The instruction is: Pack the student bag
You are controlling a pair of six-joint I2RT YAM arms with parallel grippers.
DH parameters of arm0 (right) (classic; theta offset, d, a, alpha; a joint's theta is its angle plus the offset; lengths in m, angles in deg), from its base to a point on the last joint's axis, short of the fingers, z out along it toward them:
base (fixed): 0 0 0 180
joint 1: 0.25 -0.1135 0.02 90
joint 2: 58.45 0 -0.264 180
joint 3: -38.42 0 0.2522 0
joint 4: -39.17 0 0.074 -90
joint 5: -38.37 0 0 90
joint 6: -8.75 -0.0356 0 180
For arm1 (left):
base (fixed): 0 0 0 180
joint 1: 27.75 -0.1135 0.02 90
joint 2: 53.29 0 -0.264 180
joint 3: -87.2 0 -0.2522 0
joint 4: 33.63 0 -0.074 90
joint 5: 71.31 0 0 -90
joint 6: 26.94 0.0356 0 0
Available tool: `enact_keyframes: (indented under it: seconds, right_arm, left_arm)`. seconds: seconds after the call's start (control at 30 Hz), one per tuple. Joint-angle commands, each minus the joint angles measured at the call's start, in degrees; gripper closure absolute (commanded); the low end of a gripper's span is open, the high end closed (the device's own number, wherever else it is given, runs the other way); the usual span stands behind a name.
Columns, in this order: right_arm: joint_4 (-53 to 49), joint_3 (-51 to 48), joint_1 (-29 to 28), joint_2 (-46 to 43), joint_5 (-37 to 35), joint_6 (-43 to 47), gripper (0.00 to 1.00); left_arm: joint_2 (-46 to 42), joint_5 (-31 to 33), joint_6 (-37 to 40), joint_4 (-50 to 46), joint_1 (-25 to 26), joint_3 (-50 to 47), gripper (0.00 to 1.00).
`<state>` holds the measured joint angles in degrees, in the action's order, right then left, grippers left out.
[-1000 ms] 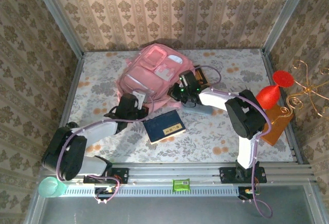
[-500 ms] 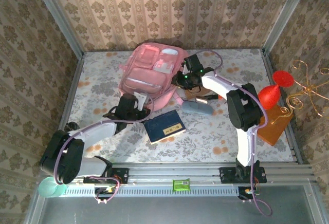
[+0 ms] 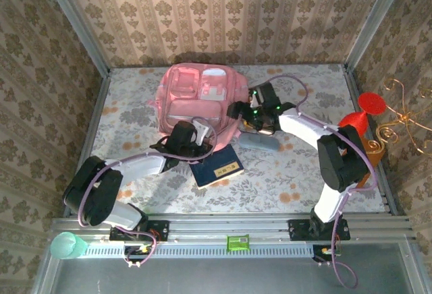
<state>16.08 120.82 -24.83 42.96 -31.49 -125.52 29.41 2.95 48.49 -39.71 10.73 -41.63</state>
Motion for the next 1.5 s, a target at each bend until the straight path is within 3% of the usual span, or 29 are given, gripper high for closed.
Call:
enact_keyframes:
  seconds: [0.0, 0.1, 0.17, 0.3, 0.43, 0.5, 0.73, 1.0, 1.07, 1.23, 1.37, 1.47]
  right_arm:
    - [3.08, 0.41, -3.53, 2.39, -1.09, -4.46, 0.11]
    - [2.47, 2.17, -5.65, 5.75, -4.67, -5.68, 0.14]
    - [2.60, 2.63, -6.60, 6.73, -7.83, -5.98, 0.24]
    - [2.63, 2.64, -6.17, 6.50, -12.10, -4.90, 0.69]
    - [0.31, 2.73, -3.65, 5.33, -12.09, -0.90, 0.94]
    - [-0.44, 2.64, -1.95, 4.86, -10.60, 0.91, 1.00]
    - [-4.94, 7.54, 2.30, 7.14, -3.60, 8.49, 1.00]
    - [-9.46, 17.11, 3.21, 12.25, 0.34, 12.86, 0.97]
    - [-11.63, 19.26, 3.39, 13.40, 0.04, 13.98, 0.92]
    - [-16.37, 19.69, 3.95, 10.51, -4.83, 15.24, 0.57]
    - [-13.59, 11.52, 3.19, 4.10, -4.14, 11.68, 0.33]
    - [-8.83, 3.82, 1.28, 0.24, -1.74, 7.02, 0.25]
  left_arm:
    - [0.34, -0.51, 0.13, 2.61, 0.92, 1.88, 1.00]
    - [0.27, 0.09, 0.67, 1.93, 1.23, 2.05, 1.00]
    - [-0.19, 0.70, 0.94, 1.60, 1.28, 1.76, 1.00]
    - [-2.14, 3.83, 2.32, -0.43, 1.15, 0.54, 1.00]
    - [-4.76, 5.74, 4.37, -4.65, -1.04, -1.02, 1.00]
    - [-6.29, 5.54, 4.63, -5.83, -2.97, -2.27, 1.00]
    - [-9.44, 6.15, 4.90, -9.15, -8.67, -3.93, 1.00]
    - [-8.91, 3.24, 4.07, -8.31, -8.01, -3.44, 1.00]
    - [-8.33, 1.36, 3.31, -7.12, -7.20, -2.90, 1.00]
    - [-5.62, -0.28, 0.50, -3.59, -3.59, -0.32, 1.00]
    - [-3.46, 0.59, -0.11, -2.60, -1.60, 1.60, 1.00]
    - [-2.20, 0.70, -0.11, -2.06, -1.01, 2.36, 1.00]
